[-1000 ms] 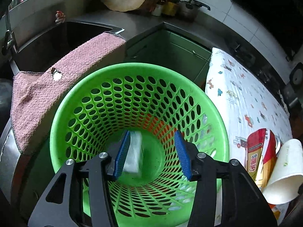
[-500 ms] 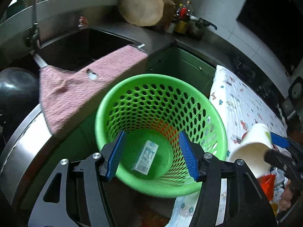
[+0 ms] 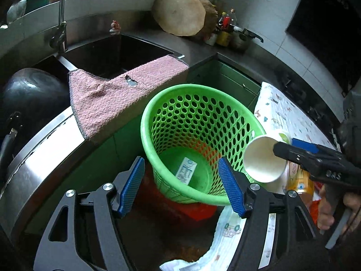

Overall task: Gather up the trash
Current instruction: 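Open the left gripper over the green basket while the right gripper drops the paper cup in, then move the left gripper to the orange-capped juice bottle and close on it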

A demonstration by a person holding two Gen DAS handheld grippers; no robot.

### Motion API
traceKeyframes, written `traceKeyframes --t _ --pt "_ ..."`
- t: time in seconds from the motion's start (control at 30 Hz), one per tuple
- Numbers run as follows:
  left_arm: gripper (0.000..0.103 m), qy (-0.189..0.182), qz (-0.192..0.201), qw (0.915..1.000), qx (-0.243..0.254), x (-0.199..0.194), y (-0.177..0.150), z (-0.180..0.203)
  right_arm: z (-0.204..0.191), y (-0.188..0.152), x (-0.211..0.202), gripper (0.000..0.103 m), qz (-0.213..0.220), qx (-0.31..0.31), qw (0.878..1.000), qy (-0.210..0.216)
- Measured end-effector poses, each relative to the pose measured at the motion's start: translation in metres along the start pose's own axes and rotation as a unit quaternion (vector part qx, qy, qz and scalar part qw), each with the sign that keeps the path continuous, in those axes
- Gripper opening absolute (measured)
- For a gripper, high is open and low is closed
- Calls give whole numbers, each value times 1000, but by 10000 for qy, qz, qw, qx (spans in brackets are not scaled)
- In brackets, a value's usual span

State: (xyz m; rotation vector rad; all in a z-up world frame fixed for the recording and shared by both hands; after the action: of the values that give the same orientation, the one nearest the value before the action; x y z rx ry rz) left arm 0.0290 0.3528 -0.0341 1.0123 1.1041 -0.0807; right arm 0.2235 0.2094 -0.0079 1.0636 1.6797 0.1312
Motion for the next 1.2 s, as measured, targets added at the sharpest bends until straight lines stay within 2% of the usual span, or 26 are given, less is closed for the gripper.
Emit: traceKeyframes --t 0.33,0.63,1.2 --pt "68 -57 -68 10000 33 -1 -7 6 2 0 -2 90 54 85 9999 102" --pt "71 -170 13 9998 142 -13 -9 23 6 -15 -47 90 231 1 9997 -65" --pt "72 -581 225 9964 574 -54 -25 83 38 -100 -161 90 192 -46 9971 -736"
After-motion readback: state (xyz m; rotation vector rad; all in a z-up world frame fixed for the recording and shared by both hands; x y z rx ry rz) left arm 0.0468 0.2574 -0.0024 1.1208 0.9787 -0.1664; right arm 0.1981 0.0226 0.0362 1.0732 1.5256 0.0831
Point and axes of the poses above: each gripper's, at about its wrist camera, not at the fingertips, and x roughly the way its jaws point, z to its right, y to its top, the point moved 1 cm from there along x, roughly the way its jaws point, and after that the axes turned 15 degrees about y, right-handed, at the moved point
